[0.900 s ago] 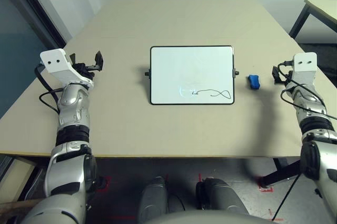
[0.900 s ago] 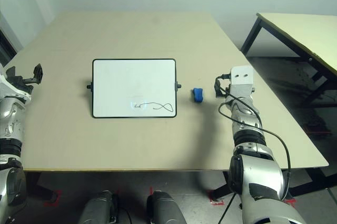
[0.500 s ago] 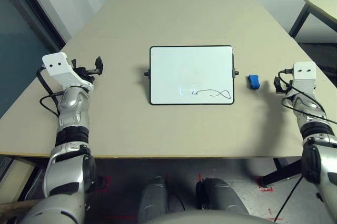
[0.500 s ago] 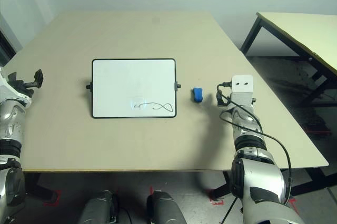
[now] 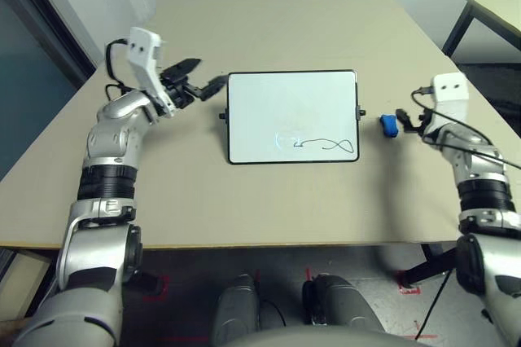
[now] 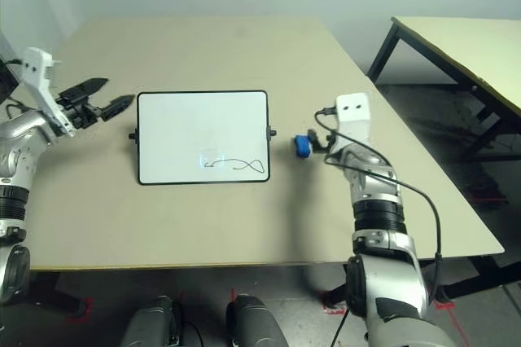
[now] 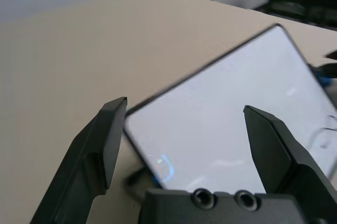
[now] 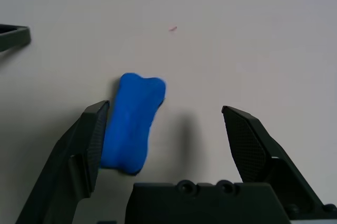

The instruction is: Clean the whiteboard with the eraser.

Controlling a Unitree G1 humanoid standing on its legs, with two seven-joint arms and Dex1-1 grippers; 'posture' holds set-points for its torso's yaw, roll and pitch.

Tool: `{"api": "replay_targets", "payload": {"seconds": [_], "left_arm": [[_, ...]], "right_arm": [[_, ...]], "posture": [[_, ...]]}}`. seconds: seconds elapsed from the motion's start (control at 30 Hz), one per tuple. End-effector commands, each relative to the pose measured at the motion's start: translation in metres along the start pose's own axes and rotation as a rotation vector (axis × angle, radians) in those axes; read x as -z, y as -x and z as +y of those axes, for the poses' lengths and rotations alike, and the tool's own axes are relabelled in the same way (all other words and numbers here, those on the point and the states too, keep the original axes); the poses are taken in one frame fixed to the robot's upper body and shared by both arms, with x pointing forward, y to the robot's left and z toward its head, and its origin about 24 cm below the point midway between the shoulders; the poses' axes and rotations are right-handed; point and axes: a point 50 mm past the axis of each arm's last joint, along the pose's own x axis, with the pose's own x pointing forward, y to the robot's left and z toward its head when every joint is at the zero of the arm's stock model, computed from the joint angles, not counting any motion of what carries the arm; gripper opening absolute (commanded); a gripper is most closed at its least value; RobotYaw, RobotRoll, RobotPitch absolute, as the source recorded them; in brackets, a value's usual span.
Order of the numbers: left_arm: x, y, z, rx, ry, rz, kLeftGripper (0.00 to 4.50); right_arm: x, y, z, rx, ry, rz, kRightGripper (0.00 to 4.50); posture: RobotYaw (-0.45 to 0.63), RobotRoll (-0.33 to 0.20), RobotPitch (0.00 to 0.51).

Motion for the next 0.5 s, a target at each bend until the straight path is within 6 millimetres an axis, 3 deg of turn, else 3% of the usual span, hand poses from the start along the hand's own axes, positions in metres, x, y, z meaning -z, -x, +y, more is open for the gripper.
{"api": "replay_targets", "payload": {"seconds": [0.03, 0.37, 0.5], "left_arm": [[0.006, -0.011, -0.018, 0.104, 0.011, 0.062, 4.50], [0.010, -0.020, -0.038, 0.165, 0.018, 0.078, 4.50], [0.009, -0.020, -0.040, 0.165, 0.020, 0.074, 4.50]], "right_arm": [[-0.003, -0.002, 0.008, -0.020, 0.022, 0.017, 4.47], [-0.004, -0.010, 0.016, -0.036, 0.044, 0.057, 4.47], [0.009, -0.015, 0.021, -0.031, 0.040, 0.090, 4.47]], "posture": [[-0.07, 0.000, 0.020], [-0.03, 0.000, 0.031], [-0.03, 0.000, 0.034]]}}
